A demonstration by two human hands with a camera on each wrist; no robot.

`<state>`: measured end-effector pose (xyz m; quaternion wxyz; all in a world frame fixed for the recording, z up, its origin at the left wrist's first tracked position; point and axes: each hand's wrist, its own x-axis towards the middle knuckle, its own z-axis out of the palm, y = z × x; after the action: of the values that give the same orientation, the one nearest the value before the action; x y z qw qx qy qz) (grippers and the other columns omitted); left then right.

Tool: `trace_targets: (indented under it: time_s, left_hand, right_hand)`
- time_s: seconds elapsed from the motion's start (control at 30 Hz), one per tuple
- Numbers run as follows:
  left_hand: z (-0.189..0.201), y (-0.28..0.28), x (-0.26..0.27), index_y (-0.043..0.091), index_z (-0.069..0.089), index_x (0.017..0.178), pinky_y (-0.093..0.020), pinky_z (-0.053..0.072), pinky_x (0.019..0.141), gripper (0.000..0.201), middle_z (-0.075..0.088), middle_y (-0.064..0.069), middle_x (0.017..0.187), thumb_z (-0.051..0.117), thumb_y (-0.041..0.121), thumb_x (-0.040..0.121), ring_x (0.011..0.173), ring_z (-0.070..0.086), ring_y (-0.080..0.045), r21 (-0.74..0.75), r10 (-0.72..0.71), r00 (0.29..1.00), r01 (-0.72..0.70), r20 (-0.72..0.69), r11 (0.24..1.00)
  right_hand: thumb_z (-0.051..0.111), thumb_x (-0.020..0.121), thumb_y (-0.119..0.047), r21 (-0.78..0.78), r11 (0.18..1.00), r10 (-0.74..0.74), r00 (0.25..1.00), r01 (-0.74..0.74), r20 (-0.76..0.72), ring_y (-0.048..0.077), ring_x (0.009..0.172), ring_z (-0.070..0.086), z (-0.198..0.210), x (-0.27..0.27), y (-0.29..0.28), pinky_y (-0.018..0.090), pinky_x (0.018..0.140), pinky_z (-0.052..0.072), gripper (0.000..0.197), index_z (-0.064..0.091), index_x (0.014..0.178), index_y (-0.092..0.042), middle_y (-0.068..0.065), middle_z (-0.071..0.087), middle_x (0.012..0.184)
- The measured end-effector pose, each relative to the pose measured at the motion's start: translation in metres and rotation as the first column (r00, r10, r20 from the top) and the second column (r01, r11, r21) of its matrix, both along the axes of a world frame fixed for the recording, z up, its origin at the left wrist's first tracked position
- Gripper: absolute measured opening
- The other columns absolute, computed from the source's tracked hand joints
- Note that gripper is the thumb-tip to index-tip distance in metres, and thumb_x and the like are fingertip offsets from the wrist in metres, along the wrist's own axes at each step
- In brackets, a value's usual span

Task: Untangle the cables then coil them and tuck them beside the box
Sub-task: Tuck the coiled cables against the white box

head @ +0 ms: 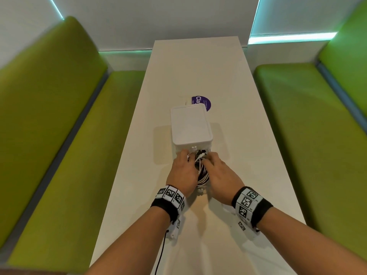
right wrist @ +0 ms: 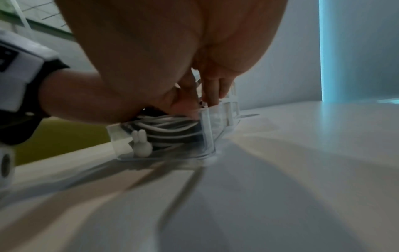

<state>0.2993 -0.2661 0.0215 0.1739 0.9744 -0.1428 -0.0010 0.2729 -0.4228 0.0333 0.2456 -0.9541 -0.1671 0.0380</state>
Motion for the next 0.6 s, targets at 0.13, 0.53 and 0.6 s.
trace_targets:
  time_s: [0.13,0.53,0.6]
  left_hand:
    - [0.0,-0.006,0.0,0.007,0.047,0.141,-0.038,0.042,0.095,0.054,0.048,-0.01,0.123,0.047,0.013,0.087,0.112,0.044,-0.029,0.112,0.022,1.0,-0.02,-0.018,0.993]
    - [-0.006,0.022,0.0,0.018,0.039,0.15,-0.036,0.035,0.1,0.049,0.051,0.0,0.138,0.036,0.026,0.102,0.122,0.043,-0.021,0.072,-0.038,0.998,0.034,0.051,0.997]
    - [-0.007,0.022,-0.003,0.016,0.039,0.151,-0.036,0.035,0.101,0.051,0.053,0.001,0.139,0.037,0.026,0.101,0.123,0.044,-0.021,0.112,-0.051,0.997,0.046,0.05,0.993]
  right_hand:
    - [0.065,0.081,-0.006,0.088,0.996,-0.021,0.998,0.025,-0.053,0.022,0.086,0.059,0.001,0.005,-0.001,0.032,0.069,0.05,0.08,0.03,0.151,-0.023,0.0,0.035,0.143]
    - [0.074,0.083,-0.021,-0.059,0.998,-0.009,0.996,0.004,-0.088,0.017,0.146,0.037,-0.005,0.01,0.007,0.033,0.101,0.052,0.098,0.015,0.161,-0.024,-0.011,0.006,0.169]
    - [0.079,0.079,-0.026,-0.043,0.999,0.005,0.997,-0.009,-0.072,0.017,0.141,0.042,-0.007,0.01,0.005,0.033,0.096,0.055,0.106,0.011,0.161,-0.029,-0.012,0.007,0.168]
